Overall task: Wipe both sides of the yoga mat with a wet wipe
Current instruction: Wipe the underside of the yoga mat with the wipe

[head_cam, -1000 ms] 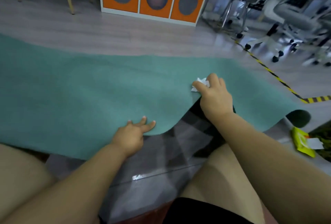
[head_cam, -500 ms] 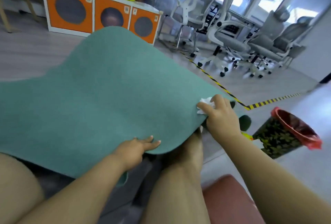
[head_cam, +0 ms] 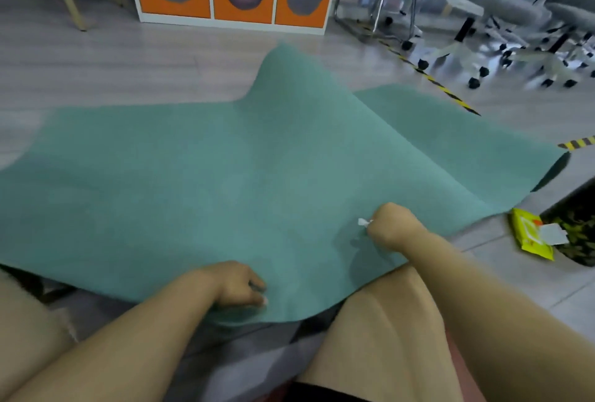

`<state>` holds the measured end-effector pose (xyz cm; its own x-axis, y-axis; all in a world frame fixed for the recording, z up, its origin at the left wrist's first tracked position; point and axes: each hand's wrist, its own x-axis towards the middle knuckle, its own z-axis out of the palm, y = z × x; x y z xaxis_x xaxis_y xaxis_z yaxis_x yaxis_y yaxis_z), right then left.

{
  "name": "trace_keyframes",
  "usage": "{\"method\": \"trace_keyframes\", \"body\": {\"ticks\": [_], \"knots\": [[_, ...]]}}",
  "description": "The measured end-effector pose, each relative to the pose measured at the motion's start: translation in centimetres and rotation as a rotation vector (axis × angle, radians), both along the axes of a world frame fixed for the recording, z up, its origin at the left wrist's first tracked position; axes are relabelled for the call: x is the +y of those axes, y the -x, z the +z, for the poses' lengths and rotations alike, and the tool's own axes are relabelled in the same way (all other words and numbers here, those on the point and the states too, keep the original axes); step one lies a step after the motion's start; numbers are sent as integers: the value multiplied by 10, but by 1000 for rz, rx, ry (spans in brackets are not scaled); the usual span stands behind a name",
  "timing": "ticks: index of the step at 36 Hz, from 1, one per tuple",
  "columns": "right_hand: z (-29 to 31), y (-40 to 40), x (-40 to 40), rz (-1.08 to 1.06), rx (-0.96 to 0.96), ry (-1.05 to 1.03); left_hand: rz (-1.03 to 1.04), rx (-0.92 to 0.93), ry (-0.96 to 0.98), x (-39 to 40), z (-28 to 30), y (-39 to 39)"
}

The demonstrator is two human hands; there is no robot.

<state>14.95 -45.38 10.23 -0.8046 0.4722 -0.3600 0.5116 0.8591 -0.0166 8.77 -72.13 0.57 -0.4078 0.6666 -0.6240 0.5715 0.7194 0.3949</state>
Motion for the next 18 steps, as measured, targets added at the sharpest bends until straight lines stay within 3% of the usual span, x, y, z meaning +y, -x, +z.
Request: {"method": "trace_keyframes", "body": {"ticks": [6, 13, 18], "knots": [[-27, 31, -19, -27, 181, 138, 98, 106, 20, -19, -19, 22], [-64, 74, -41, 143, 151, -40, 196, 274, 131, -33, -33, 54], [-88, 113, -53, 213, 302, 11, 285, 275, 183, -45, -37, 88]]}}
